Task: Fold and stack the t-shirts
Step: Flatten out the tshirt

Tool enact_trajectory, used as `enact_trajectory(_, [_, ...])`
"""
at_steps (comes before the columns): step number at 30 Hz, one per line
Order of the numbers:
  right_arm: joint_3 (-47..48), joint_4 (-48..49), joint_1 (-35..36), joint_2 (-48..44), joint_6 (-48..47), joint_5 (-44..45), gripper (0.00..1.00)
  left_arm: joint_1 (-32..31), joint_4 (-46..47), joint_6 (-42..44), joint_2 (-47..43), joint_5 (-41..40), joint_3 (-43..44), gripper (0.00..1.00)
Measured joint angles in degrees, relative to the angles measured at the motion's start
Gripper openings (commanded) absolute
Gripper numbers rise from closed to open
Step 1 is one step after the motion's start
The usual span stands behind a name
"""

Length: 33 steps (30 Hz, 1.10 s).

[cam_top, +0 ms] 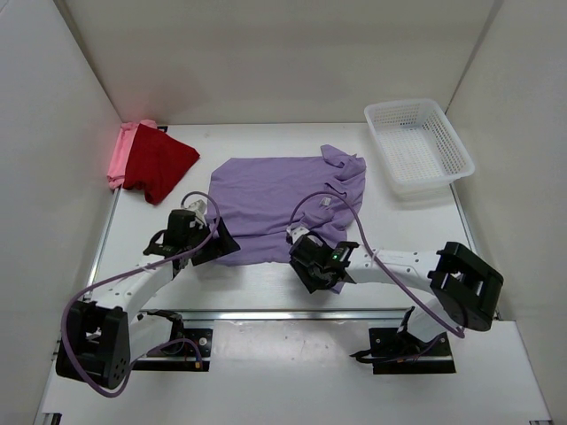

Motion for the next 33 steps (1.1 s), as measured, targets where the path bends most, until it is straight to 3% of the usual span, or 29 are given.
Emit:
enact_trajectory(5, [0.3,-1.4,2.1,-2.4,1.2,1.4,0.34,0.1,-0.8,0.6,-1.6,-1.2,-0.2,0.98])
enact_trajectory(7, [0.3,-1.3,2.4,-3.0,1.7,1.4,0.32,0.6,-0.7,0.6,-2.8,-1.2,-0.5,0.79])
enact_trajectory(8, [0.3,-1.1,2.4,-3.0,1.8,1.2,0.32,0.7,-0.7,0.5,-3.1,-1.3,-0.6,0.60])
enact_trajectory(9, [0.3,-0.8,2.3,-3.0,1.9,1.0,0.32,0.9,-0.6,0.2,-3.1,-1.3,-0.7,0.51])
enact_trajectory(12, [0.2,0.1,1.7,-2.7,1.9,0.5,0.31,1.6,-0.1,0.1,-3.1,-1.2,-1.6,0.38])
enact_trajectory(15, [-0.3,1.4,-0.1,-1.9,1.7,-0.1,0.31,2.0,-0.6,0.2,-3.1,-1.3,-2.4,0.40])
enact_trajectory(19, [-2.1,2.8,-2.2,-1.2,1.6,-2.0,0.29,2.8,-1.1,0.0,-3.3,-3.0,-2.7,0.53])
enact_trajectory(23, [-2.3,3.8,-2.5,-0.9,1.2,-2.4,0.11,4.8,-0.9,-1.1,-4.1,-4.9,-3.9,0.69])
enact_trajectory(28, [-2.4,4.2,-3.0,-2.2,1.2,-3.3,0.02,6.6,0.3,-3.9,-4.7,-7.0,-6.8,0.64])
enact_trajectory(33, [-3.8,5.4,-7.3,-12.2,1.2,-8.0,0.00,8.5,2.0,-6.1,-7.2,-8.2,-9.4,0.52])
